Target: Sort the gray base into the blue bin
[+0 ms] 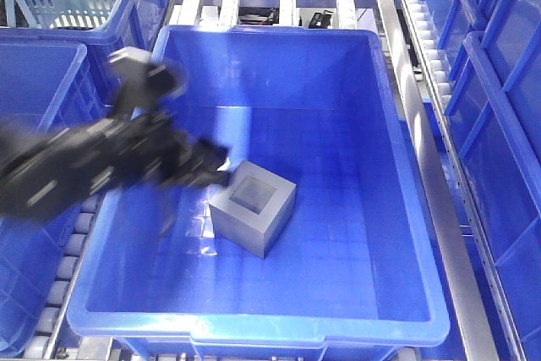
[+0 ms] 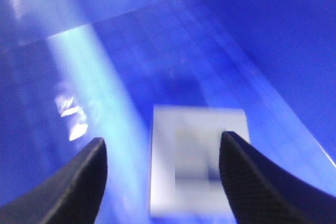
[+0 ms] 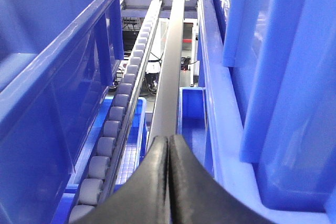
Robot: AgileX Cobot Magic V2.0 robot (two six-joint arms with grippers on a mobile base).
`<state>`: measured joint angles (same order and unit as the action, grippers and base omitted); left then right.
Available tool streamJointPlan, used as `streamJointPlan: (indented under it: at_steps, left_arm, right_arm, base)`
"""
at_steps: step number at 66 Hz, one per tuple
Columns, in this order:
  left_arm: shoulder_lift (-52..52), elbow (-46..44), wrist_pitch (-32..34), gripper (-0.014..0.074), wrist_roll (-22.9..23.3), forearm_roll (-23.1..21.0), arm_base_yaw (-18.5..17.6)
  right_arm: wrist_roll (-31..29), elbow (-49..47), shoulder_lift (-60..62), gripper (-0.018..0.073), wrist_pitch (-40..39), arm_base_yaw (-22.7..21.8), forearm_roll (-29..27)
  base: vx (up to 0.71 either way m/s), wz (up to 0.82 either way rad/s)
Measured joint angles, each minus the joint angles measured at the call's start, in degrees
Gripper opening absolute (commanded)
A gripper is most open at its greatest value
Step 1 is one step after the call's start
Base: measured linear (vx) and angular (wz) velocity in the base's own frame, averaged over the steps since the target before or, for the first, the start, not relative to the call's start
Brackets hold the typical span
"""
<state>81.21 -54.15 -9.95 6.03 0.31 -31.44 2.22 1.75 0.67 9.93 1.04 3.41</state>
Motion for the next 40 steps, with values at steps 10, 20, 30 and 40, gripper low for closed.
streamJointPlan:
  at_steps: [10,20,30,40]
  left_arm:
    - [-9.26,8.54,4.19,0.0432,0.0,0.0,0.0]
    - [-20.05,15.23,5.18,0.0426,0.0,0.0,0.0]
    - [-33.08,21.44,4.72,0.0426,0.0,0.0,0.0]
    - [-46.67,26.67,2.63,0.0426,0.0,0.0,0.0]
  right_arm:
    - [0.0,0.0,0.0,-0.0009,0.0,0.0,0.0]
    - [0.0,0.0,0.0,-0.0009,0.0,0.0,0.0]
    - [0.0,0.0,0.0,-0.0009,0.0,0.0,0.0]
    - [0.0,0.0,0.0,-0.0009,0.0,0.0,0.0]
  base:
    - [0.0,0.0]
    - [0.0,0.0]
    - [0.0,0.0]
    - [0.0,0.0]
